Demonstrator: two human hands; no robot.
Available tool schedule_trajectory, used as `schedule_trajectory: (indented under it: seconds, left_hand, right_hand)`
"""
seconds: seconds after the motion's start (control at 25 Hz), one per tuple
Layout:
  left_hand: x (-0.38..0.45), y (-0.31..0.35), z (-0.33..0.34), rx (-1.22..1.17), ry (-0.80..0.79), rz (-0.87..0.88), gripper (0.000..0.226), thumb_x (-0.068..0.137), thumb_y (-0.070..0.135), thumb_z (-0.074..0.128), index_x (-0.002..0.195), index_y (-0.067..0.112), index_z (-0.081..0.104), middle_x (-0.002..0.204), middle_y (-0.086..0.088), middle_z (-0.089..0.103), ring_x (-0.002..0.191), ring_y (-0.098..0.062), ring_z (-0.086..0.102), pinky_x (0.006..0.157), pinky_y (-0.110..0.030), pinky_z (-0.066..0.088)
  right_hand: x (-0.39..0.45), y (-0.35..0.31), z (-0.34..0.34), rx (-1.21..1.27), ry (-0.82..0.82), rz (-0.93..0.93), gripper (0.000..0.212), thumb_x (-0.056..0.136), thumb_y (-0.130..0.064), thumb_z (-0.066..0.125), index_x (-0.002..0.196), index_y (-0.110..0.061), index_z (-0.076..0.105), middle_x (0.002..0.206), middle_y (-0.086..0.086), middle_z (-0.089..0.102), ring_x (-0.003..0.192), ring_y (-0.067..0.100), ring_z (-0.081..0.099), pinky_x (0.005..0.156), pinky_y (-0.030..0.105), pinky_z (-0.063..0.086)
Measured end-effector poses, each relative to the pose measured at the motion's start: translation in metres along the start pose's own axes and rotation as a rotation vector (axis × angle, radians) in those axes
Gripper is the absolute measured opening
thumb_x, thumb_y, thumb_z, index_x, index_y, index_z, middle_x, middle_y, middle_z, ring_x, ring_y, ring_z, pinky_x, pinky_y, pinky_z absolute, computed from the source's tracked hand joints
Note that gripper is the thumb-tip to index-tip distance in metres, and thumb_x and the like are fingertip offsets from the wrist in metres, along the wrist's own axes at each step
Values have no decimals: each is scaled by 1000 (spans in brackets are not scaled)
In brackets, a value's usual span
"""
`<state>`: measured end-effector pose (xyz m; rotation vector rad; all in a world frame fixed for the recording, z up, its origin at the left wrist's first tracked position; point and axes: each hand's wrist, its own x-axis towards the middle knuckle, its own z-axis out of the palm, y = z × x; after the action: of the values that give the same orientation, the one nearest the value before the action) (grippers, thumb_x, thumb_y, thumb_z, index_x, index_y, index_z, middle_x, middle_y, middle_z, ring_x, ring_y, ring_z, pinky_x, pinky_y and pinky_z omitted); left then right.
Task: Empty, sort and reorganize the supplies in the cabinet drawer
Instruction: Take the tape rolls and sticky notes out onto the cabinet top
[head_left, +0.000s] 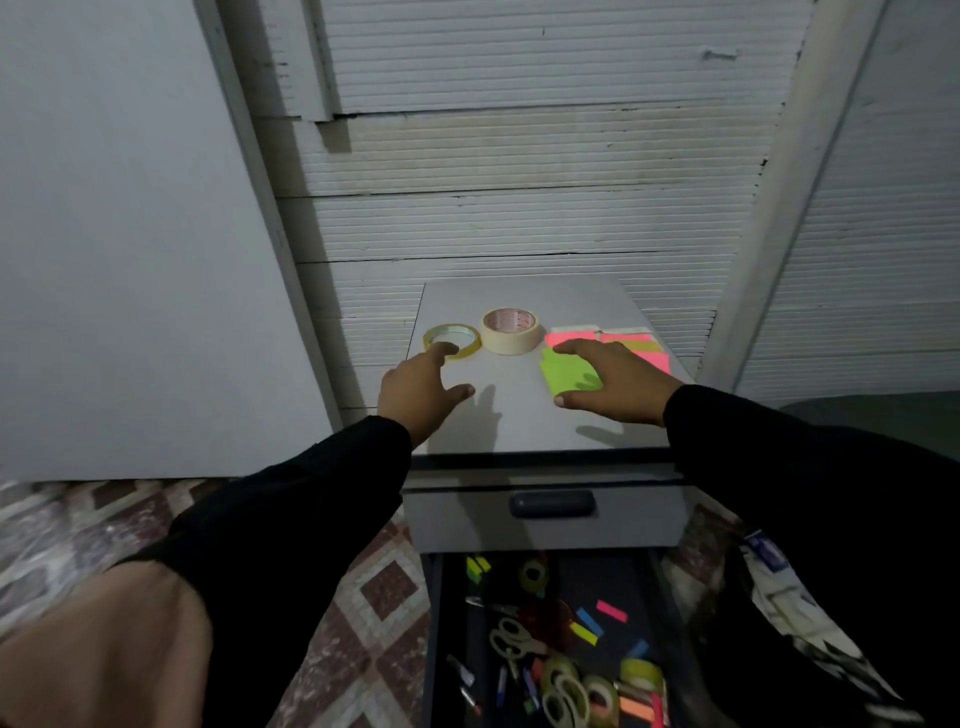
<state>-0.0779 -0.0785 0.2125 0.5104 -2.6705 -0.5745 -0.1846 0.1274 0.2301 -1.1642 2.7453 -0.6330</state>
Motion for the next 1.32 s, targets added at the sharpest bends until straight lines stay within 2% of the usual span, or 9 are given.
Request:
schedule_trajectory:
  seconds: [0.08, 0.24, 0.48, 0.6, 0.84, 0.96, 1.12, 1.32]
  left_hand:
    - [-23, 4, -3, -35, -20, -4, 55, 85, 36, 65, 134, 19, 45, 130, -7, 57, 118, -26, 54, 99, -39, 43]
    - [-81, 12, 1, -113, -79, -7, 55, 84, 33, 67, 133, 19, 47, 129, -7, 57, 117, -24, 55, 98, -39, 45]
    - [-153, 14, 33, -104, -204, 35, 56, 85, 33, 66, 135, 18, 45, 133, -6, 55, 122, -23, 52, 99, -37, 44]
    - [-176, 4, 54, -66, -263, 37, 55, 86, 32, 66, 135, 19, 44, 132, -8, 55, 117, -25, 55, 97, -38, 46]
    - [-215, -25, 101, -18, -399, -39, 50, 87, 28, 65, 132, 15, 48, 127, -9, 58, 114, -27, 57, 92, -37, 48]
    - [-226, -42, 125, 17, -459, -77, 49, 86, 30, 65, 130, 14, 50, 123, -11, 61, 111, -29, 58, 89, -39, 49]
    - [-227, -56, 150, 49, -520, -110, 44, 87, 28, 63, 127, 14, 53, 117, -13, 63, 106, -30, 60, 85, -38, 50]
    - [-220, -61, 185, 114, -607, -94, 38, 91, 25, 56, 128, 15, 51, 123, -14, 58, 109, -31, 57, 86, -37, 48]
  right_hand:
    - [-22, -5, 0, 8, -19, -1, 69, 83, -37, 67, 142, -22, 35, 148, -1, 39, 138, 25, 32, 113, 41, 28]
    - [-73, -15, 4, 5, -57, -36, 65, 86, -31, 66, 141, -15, 37, 148, 3, 39, 136, 21, 36, 107, 27, 28]
    - [-128, -9, 36, 4, -154, 5, 66, 84, -32, 68, 140, -16, 38, 146, 6, 40, 134, 21, 38, 110, 30, 31]
    - [-149, -1, 55, 26, -195, 52, 65, 84, -29, 68, 140, -16, 39, 146, 6, 40, 134, 22, 39, 105, 26, 32]
    - [-170, 24, 112, 46, -323, 106, 62, 85, -28, 67, 140, -18, 39, 145, 6, 41, 131, 22, 41, 102, 28, 36]
    - [-173, 38, 144, 9, -380, 119, 61, 84, -28, 68, 138, -19, 41, 137, 9, 45, 124, 24, 46, 99, 30, 40]
    - [-171, 61, 175, -39, -429, 145, 56, 85, -23, 66, 136, -18, 44, 132, 11, 47, 120, 25, 49, 90, 24, 37]
    - [-165, 101, 214, -37, -441, 271, 48, 84, -17, 65, 130, -15, 52, 133, 12, 50, 121, 26, 49, 97, 28, 40]
